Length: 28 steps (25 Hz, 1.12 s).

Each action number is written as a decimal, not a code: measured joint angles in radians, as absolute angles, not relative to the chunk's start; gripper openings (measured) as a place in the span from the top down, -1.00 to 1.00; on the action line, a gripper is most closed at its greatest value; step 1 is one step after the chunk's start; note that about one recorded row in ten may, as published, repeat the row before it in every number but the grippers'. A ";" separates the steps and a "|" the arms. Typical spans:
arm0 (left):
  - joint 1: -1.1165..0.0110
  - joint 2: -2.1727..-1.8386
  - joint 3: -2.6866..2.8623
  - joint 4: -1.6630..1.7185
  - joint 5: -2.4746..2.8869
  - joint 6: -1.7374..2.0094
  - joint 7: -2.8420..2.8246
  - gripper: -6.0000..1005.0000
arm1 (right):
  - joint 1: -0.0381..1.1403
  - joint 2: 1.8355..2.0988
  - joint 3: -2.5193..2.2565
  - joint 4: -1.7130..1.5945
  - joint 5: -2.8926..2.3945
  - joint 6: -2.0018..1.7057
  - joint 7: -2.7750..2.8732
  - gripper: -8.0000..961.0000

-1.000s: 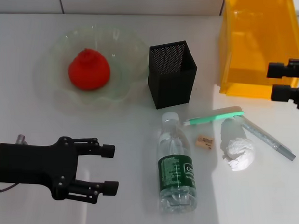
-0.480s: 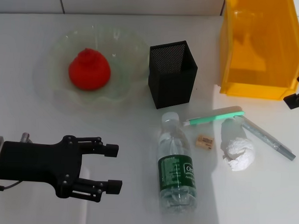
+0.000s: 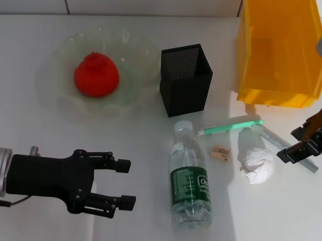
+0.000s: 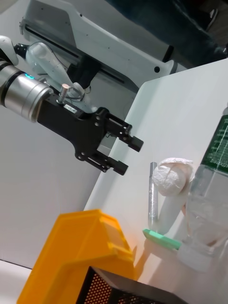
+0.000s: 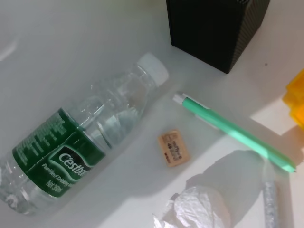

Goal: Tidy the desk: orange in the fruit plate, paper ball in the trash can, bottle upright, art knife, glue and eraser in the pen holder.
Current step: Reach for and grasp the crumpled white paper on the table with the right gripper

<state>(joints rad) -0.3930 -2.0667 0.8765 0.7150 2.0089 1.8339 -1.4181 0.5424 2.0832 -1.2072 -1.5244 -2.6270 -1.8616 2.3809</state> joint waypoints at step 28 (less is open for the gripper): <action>-0.394 -2.066 0.877 0.689 2.017 1.828 -1.420 -0.63 | 0.594 2.084 -1.396 -1.252 -2.598 -1.623 2.369 -0.12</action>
<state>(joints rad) -0.3936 -2.0663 0.8774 0.6887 2.0173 1.8284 -1.4198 0.5938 2.0845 -1.3956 -1.2523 -2.5980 -1.6235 2.3686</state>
